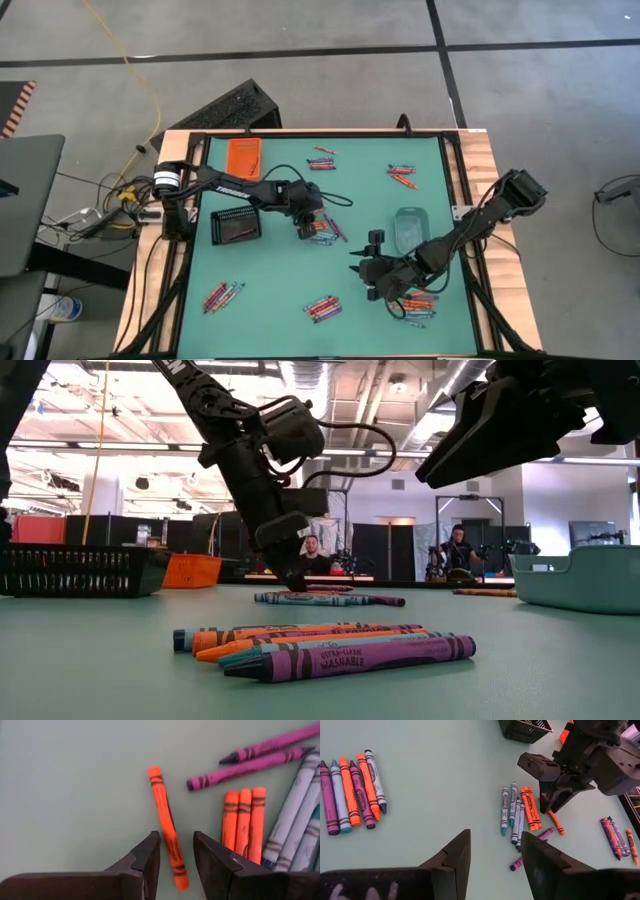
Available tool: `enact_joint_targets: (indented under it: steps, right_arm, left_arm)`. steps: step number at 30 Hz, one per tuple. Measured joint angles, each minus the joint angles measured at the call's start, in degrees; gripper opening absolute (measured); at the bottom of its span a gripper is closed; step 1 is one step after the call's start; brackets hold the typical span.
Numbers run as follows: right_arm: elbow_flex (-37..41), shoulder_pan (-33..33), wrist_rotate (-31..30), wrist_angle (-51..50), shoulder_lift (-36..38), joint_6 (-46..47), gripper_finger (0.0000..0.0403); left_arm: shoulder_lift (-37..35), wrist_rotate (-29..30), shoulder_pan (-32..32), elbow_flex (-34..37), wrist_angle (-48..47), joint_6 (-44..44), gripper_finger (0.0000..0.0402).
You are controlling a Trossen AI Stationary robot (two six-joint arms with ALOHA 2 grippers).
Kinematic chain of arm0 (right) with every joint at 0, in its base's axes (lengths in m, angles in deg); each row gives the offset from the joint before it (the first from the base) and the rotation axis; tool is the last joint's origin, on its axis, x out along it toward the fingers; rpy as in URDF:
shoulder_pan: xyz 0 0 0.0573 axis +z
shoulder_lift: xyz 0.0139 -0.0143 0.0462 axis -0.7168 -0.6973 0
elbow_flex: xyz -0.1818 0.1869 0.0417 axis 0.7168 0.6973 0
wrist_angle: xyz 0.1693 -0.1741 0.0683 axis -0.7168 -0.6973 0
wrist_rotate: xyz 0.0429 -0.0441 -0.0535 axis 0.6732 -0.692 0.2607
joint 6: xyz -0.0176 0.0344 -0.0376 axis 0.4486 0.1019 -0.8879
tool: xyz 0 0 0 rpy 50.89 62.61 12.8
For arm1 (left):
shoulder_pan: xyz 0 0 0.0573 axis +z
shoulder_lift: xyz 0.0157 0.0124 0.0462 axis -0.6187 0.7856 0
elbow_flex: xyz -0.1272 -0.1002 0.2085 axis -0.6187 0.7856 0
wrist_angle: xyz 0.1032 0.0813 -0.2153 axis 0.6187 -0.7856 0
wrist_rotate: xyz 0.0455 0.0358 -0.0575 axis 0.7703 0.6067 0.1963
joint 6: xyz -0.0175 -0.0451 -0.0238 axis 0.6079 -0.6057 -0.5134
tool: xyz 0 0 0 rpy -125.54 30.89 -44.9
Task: Sort crayons
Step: Put the orange crayon into the orange bin
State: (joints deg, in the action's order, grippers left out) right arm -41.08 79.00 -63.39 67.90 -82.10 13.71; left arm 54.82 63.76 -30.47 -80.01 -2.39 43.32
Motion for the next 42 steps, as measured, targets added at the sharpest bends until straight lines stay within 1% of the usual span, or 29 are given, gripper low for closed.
enact_joint_targets:
  steps: [4, 6, 12, 14, 19, 21, 23, 28, 30, 32, 34, 37, 42]
  right_arm:
    - [-0.02, 0.00, 0.00, 0.13, 0.00, 0.03, 0.0168]
    - [-0.04, 0.00, 0.00, 0.22, 0.00, 0.02, 0.0168]
    - [-0.04, 0.00, 0.00, 0.37, 0.00, -0.01, 0.0168]
    - [-0.04, 0.00, 0.00, 0.37, 0.00, -0.02, 0.0168]
    - [-0.04, 0.00, 0.00, 0.44, 0.00, -0.02, 0.0168]
    - [-0.04, 0.00, 0.00, 0.44, -0.01, -0.02, 0.0168]
    - [-0.04, 0.00, 0.00, 0.48, -0.02, -0.02, 0.0168]
    - [-0.04, 0.00, 0.00, 1.17, -0.02, -0.01, 0.0168]
    - [-0.07, -0.27, 0.00, 1.53, -0.02, -0.02, 0.0168]
    - [-0.07, -0.46, -0.02, 1.70, -0.02, 0.00, 0.0168]
    - [-0.07, -0.88, 0.00, 1.82, -0.02, 0.00, 0.0168]
    - [-0.07, -1.62, 0.09, 1.70, -0.02, 0.88, 0.0168]
    - [-0.07, -2.71, 0.31, 1.70, -0.02, 1.53, 0.0168]
  left_arm:
    - [0.00, 0.26, -0.02, 0.00, -1.45, -1.19, 0.0104]
    - [0.00, 0.33, -0.02, 0.00, -1.71, -1.25, 0.0093]
    - [0.00, 1.60, -0.02, 0.00, -2.27, -1.71, 0.0025]
    - [0.00, 2.58, -0.14, 0.00, -1.77, -1.73, 0.0009]
    - [-0.52, 6.48, -0.59, 0.13, -0.24, -0.38, 0.0012]
    - [-1.75, 9.92, -0.42, 0.20, -0.24, -0.28, 0.0011]
    - [-3.90, 14.60, -0.08, 0.20, -0.74, -0.20, 0.0011]
    - [-11.87, 25.36, 2.69, 0.17, -9.06, -0.76, 0.0010]
    - [-15.97, 30.45, 4.73, 0.12, -13.40, -3.35, 0.0009]
    - [-19.88, 33.72, 7.19, 0.11, -18.60, -7.01, 0.0009]
    - [-22.84, 34.50, 10.23, 0.11, -23.35, -10.71, 0.0009]
    - [-25.55, 33.31, 14.81, 0.11, -29.57, -15.87, 0.0009]
    - [-25.50, 32.05, 19.93, 0.11, -33.28, -21.85, 0.0016]
